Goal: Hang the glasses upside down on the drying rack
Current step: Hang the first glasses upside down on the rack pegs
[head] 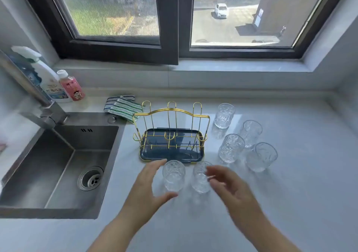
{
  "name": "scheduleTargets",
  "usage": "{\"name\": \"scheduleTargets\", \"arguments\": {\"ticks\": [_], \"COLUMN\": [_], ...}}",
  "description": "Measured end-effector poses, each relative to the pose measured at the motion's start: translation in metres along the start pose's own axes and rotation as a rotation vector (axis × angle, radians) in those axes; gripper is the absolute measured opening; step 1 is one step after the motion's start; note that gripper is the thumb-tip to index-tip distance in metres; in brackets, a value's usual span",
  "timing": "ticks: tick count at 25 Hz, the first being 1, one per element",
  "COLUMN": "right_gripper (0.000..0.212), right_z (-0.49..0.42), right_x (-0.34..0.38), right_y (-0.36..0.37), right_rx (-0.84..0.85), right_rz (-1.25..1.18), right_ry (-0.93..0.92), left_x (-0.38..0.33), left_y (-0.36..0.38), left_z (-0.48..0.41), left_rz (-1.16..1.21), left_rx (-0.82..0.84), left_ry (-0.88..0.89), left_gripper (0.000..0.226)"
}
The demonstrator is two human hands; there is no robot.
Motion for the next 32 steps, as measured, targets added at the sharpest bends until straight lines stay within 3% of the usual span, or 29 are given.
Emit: {"name": "scheduleTargets", "arguments": {"ticks": [4,8,11,16,19,22,24,27,32], "right_gripper": [0.035,0.064,0.073,0.075,0.073,0.077,0.074,0.072,0.078], "right_z": [0.010,0.005,0.002,0.003,0.003,-0.001,-0.010,-0.035,-0.091], "right_x": [-0.053,-0.085,-0.095,-0.091,-0.078,-0.061,-0.044,-0.014,0.067], "right_y": [0.052,0.078,0.090,0.094,0.093,0.105,0.116,0.117,0.122], "right_rx": [0.225,0.313,0.302,0.289,0.240,0.202,0.231,0.228,0.296], "right_rz": [0.126,0.248,0.298,0.287,0.117,-0.318,-0.483,-0.408,0.244], "right_ry": [0.171,0.261,0.282,0.229,0.241,0.337,0.352,0.246,-0.255], "left_x": [0.036,0.051,0.051,0.049,0.044,0.040,0.037,0.027,-0.004], "left_y": [0.026,0.049,0.061,0.044,0.015,-0.010,-0.020,-0.040,-0.091], "left_z": [-0.023,-0.049,-0.059,-0.056,-0.042,-0.027,-0.020,-0.016,-0.029], "left_rz": [-0.052,-0.057,-0.034,0.013,0.198,0.481,0.660,0.671,0.158], "left_rx": [0.097,0.219,0.269,0.209,0.219,0.290,0.350,0.330,-0.126], "left_ry": [-0.200,-0.219,-0.194,-0.195,-0.201,-0.190,-0.176,-0.112,0.078], "left_gripper": [0.102,0.106,0.100,0.072,0.064,0.064,0.069,0.070,0.073]}}
Point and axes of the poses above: each hand's wrist, its own z-axis away from the middle knuckle, its own y-axis out of the palm, x = y × z, the point moved 8 cm from there along -z, towards the middle knuckle, and after that the axes turned 15 degrees about -y, right-handed, at the moved point
